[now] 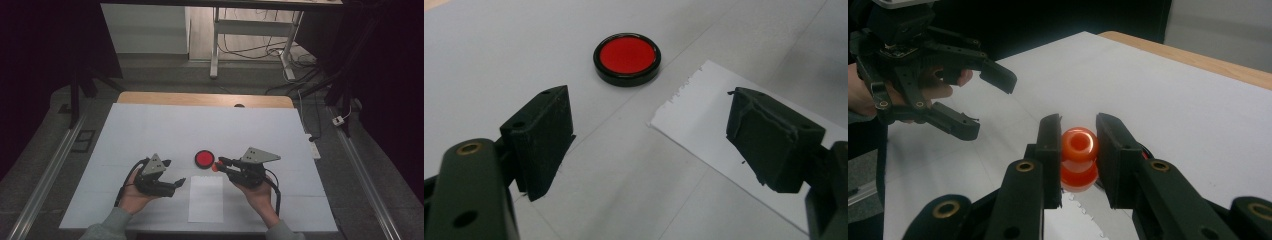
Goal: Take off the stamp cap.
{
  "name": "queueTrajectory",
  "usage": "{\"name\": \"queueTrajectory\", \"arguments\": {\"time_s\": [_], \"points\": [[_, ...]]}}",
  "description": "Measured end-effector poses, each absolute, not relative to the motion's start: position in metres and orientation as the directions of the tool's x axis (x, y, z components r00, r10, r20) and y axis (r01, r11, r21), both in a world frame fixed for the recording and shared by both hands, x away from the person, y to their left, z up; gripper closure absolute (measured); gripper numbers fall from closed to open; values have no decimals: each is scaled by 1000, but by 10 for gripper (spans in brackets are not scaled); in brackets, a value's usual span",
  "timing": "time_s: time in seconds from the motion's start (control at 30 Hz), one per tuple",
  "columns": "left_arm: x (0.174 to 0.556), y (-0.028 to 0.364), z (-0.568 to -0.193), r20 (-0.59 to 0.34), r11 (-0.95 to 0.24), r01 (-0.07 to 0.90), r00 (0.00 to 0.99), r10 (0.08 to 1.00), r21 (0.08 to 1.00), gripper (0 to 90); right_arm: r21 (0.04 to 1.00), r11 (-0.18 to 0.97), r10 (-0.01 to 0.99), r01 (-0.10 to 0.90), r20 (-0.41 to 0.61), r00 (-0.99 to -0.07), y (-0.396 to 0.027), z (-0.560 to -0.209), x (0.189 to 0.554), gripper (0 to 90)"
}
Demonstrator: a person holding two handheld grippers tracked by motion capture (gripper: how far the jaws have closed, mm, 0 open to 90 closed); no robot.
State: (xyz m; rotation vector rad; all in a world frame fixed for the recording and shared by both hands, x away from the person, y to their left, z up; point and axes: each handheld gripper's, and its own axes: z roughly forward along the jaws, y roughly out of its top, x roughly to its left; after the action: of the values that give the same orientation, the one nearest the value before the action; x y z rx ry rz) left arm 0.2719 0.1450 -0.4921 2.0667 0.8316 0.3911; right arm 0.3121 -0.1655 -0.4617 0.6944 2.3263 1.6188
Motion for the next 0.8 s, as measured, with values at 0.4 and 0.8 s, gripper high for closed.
{"name": "queueTrajectory", "arguments": {"time_s": [0.4, 0.8], "points": [[278, 125, -492, -6, -446, 403, 747, 665, 799, 198, 929, 270, 496, 252, 90, -864, -165, -462, 312, 726], [280, 109, -490, -3, -462, 386, 770, 638, 799, 199, 927, 276, 492, 253, 90, -866, -163, -463, 312, 726]]}}
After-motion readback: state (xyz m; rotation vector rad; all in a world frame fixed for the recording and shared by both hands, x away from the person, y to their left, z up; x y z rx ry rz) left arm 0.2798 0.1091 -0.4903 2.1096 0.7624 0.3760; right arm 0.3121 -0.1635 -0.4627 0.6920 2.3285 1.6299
